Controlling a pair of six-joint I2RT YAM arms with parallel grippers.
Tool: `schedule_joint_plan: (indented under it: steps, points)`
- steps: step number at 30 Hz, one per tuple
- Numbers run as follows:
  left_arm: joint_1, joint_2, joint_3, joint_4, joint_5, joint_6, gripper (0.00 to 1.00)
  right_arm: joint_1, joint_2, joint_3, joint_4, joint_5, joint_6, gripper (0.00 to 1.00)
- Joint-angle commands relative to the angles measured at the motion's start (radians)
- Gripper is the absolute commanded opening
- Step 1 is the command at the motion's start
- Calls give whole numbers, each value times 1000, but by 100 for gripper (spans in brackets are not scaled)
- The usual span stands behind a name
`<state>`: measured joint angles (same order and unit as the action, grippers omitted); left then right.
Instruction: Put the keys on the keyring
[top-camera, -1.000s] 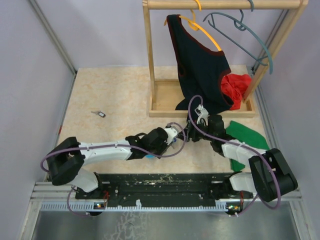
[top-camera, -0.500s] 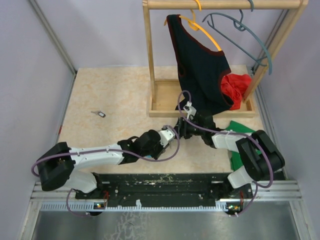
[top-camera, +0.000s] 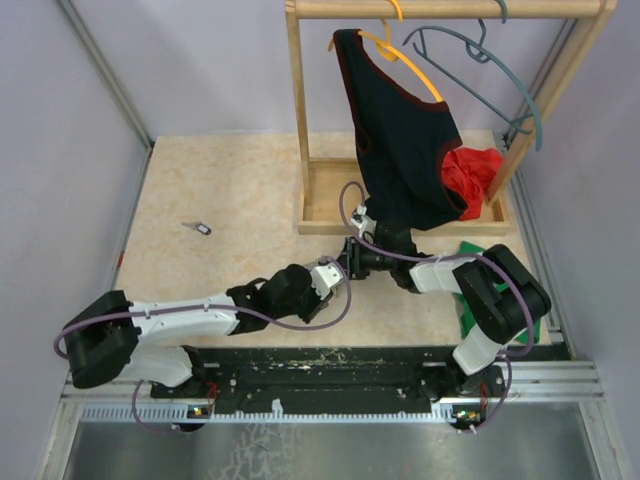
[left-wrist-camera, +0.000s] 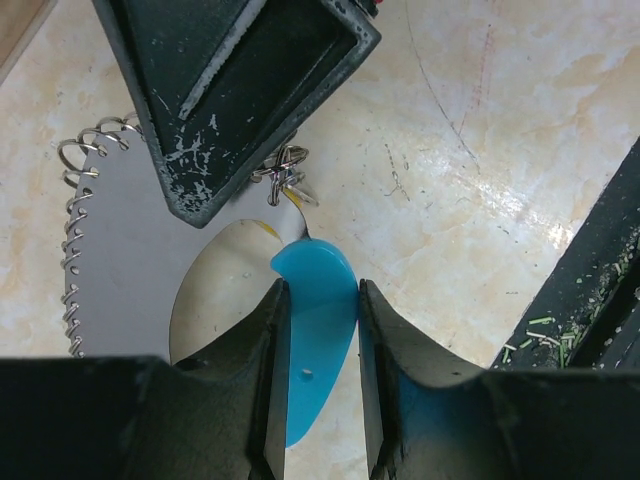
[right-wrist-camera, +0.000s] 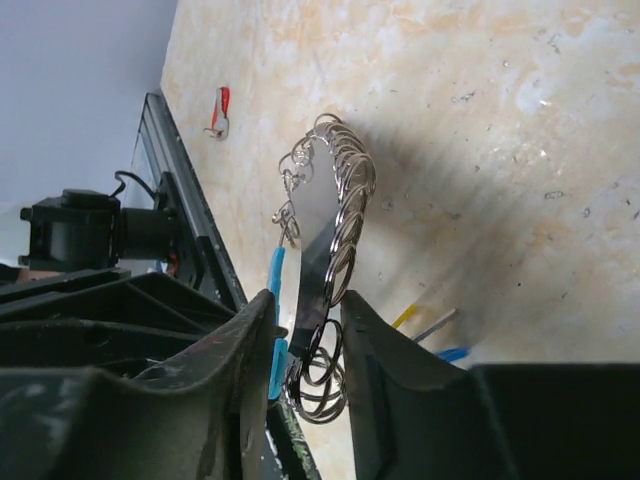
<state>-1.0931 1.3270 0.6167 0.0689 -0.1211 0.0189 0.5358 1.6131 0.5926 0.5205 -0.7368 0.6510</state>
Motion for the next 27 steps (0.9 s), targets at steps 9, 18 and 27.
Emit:
schedule_joint_plan:
  steps: [9,18,27]
  points:
    - [8,-128,-78,132,-31,-84,40,40,-130,-8,104,58,-1,5]
    - [74,-311,-197,278,-2,-364,67,90,-296,-104,162,267,-34,0]
    - [165,-402,-365,553,39,-760,69,152,-402,-193,245,461,-26,0]
